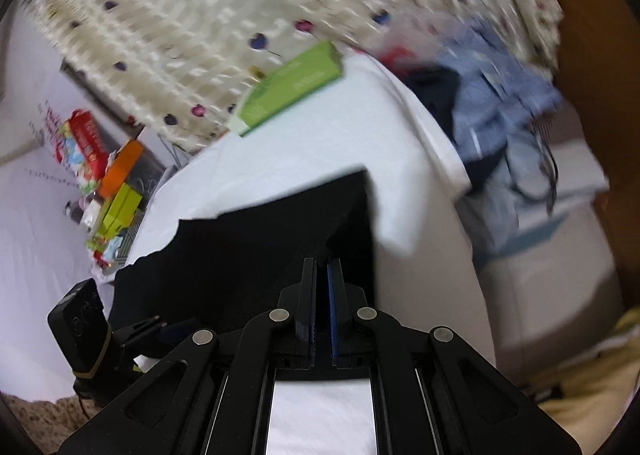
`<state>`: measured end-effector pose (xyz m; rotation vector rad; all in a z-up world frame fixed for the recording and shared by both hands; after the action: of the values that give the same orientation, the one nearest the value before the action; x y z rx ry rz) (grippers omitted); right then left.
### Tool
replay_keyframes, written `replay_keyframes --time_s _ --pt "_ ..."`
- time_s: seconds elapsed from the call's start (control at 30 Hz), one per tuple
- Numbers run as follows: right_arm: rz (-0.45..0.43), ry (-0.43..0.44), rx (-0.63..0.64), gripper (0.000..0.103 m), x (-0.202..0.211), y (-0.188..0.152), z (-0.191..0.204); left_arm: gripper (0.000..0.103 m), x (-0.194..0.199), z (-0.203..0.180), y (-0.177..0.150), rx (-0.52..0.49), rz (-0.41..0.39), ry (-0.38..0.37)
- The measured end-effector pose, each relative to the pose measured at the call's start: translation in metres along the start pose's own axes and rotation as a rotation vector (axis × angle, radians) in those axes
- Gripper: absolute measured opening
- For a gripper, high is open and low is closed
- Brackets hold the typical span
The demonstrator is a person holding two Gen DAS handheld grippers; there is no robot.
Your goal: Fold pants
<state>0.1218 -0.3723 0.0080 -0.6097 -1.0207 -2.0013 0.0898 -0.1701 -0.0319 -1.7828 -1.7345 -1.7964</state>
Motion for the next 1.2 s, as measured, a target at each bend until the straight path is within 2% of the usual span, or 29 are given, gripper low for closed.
replay_keyframes --time_s 0.17,0.23,0.3,0.4,0.5,0.57,0.6,0.63,0.77,0.87,1.0,1.2 --pt "0.053 -0.027 -0.067 0.005 -0.011 -0.019 -0.020 0.058 -0.003 -0.018 -0.006 -0.050 0.021 -0.015" --pt "0.040 -0.024 -0.090 0.006 -0.009 -0.021 -0.024 0.058 -0.004 -0.022 -0.008 -0.053 0.030 -0.021" --pt "0.028 -0.063 -0.085 0.008 -0.004 -0.021 -0.028 0.058 -0.003 -0.023 -0.009 -0.059 0.032 -0.015" --pt "0.013 -0.204 0.007 0.008 0.007 -0.022 -0.028 0.058 -0.002 -0.023 -0.009 -0.061 0.035 -0.005" --pt "0.001 -0.250 0.081 0.011 0.011 -0.026 -0.019 0.058 -0.002 -0.021 -0.007 -0.078 0.034 0.041" --pt "-0.007 -0.269 0.127 0.025 0.011 -0.027 -0.014 0.058 -0.002 -0.021 -0.007 -0.082 0.030 0.062" --pt "-0.010 -0.278 0.145 0.038 0.010 -0.028 -0.011 0.058 -0.002 -0.020 -0.007 -0.079 0.031 0.066" --pt "-0.015 -0.294 0.172 0.047 0.007 -0.029 -0.008 0.058 -0.002 -0.020 -0.007 -0.080 0.032 0.083" --pt "-0.003 -0.314 0.185 0.047 -0.010 -0.030 -0.003 0.058 0.000 -0.017 -0.006 -0.111 0.021 0.153" --pt "-0.018 -0.360 0.218 0.047 -0.017 -0.032 0.003 0.058 0.003 -0.015 -0.005 -0.099 0.014 0.155" --pt "-0.015 -0.375 0.225 0.047 -0.019 -0.037 0.008 0.058 0.003 -0.009 -0.004 -0.091 0.012 0.173" --pt "-0.038 -0.344 0.151 0.047 -0.015 -0.038 0.008 0.058 0.001 -0.004 -0.004 -0.079 0.014 0.184"
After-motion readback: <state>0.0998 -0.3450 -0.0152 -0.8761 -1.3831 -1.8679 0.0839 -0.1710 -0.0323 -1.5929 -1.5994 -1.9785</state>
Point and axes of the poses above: each gripper's, at about its wrist camera, not at the fingertips, and x roughly against the way its jaws point, z to its left, y to its top, the point moved 8 cm from there along -x, roughly the way its jaws point
